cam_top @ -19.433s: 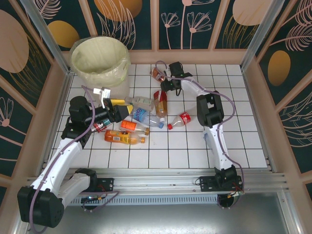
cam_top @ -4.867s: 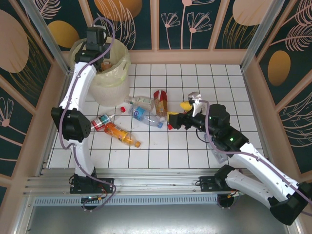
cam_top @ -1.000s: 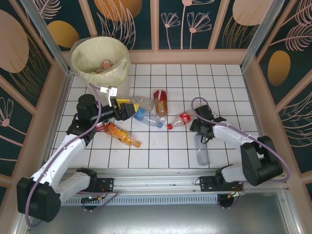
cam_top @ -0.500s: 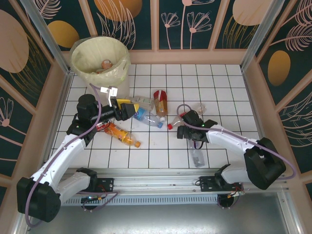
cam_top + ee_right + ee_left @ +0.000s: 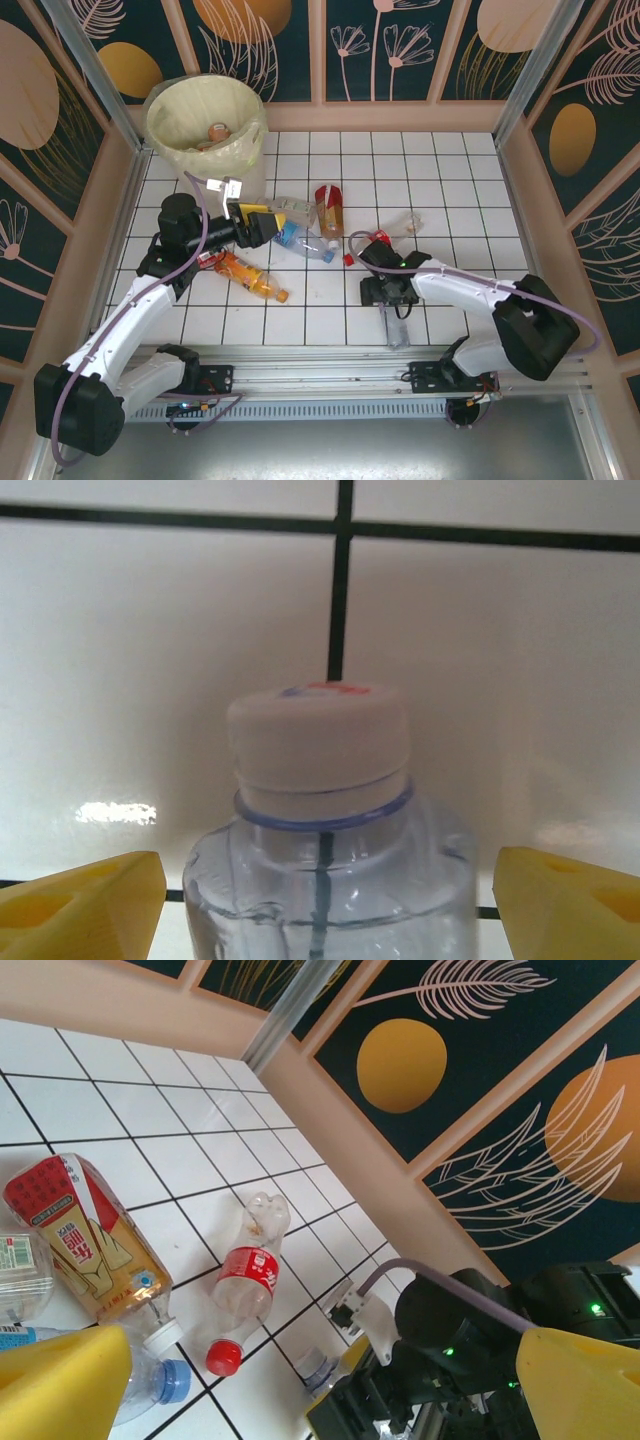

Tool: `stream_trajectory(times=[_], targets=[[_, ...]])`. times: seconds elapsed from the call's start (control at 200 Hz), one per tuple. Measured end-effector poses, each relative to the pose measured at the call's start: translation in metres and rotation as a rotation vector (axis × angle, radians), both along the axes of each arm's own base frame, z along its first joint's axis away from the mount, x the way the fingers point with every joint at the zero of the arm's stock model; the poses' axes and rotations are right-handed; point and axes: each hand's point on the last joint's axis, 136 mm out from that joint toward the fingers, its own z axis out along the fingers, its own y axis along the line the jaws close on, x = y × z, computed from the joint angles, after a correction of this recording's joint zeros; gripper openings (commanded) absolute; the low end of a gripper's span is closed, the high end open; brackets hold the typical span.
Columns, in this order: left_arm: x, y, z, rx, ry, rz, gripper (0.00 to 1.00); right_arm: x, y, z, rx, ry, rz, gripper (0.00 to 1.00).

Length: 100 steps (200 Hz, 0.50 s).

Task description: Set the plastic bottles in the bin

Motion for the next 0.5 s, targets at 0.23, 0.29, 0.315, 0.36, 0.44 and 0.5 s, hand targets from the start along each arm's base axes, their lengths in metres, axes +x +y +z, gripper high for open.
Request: stream_trajectory(times=[0.23,0.29,0.315,0.36,0.44,0.5], targets=[[-0.004,0.001,0.004,-0.004,-0.003,0.002,0.99,-0.005,0.004,-0.005,-0.005,0.022,0.008,0.57],[-0.005,0.001,0.005,-0.007,-0.002,0.002,0.99,-0.004,0.005,-0.005,-0.007,0.018,0.007,0.52],[-0.005,0.001,0.005,-0.008,-0.001,0.002,0.99,-0.004,0.006,-0.004,-0.005,0.014,0.008,0.52],[-0.005,0.001,0.005,-0.008,0.000,0.002,0.99,-0.002,0.008,-0.003,0.002,0.005,0.012,0.51],[-0.005,0.001,0.004,-0.015,0.008,0.002,0.99,0.004,0.017,0.003,0.024,-0.020,0.026,0.50],[-0.006,0.000,0.001,-0.022,0.014,-0.001,0.99,0.012,0.027,0.012,0.060,-0.054,0.043,0.49]])
